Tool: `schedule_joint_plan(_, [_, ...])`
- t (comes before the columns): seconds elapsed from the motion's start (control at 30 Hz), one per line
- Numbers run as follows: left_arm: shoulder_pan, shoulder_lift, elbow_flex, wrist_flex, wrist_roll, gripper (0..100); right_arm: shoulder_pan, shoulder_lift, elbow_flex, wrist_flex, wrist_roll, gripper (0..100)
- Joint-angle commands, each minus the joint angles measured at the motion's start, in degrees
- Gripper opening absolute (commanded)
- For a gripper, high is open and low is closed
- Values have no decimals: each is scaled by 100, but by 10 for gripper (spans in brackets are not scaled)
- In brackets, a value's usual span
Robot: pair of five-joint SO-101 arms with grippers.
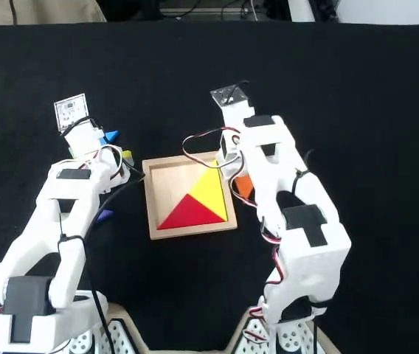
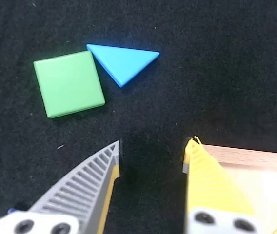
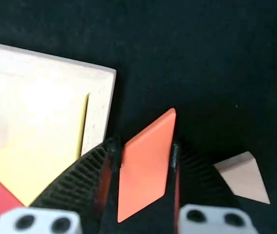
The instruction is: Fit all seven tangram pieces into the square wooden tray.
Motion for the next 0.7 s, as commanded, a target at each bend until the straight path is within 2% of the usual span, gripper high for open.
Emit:
schedule_joint_plan(0.0, [-48,-229,-92,-105,-35,216,0,-497,-4,229,0,142])
schedule_joint_plan(0.23, [-180,-264,-92,-97,-35,216,-422,-2097,-22,976,-53,113])
schedule_joint_plan(0.37, [-365,-273,-75,-79,-26,216,-1029,-2510,40,1204,-79,111])
schedule_joint_plan(0.43, [-514,-273,-31,-62,-26,216,-1363,-2431,84,1064,-334,110])
schedule_joint_plan(0.67, [-1007,-273,57,738,-35,216,-2022,-1859,48,273,-1240,113])
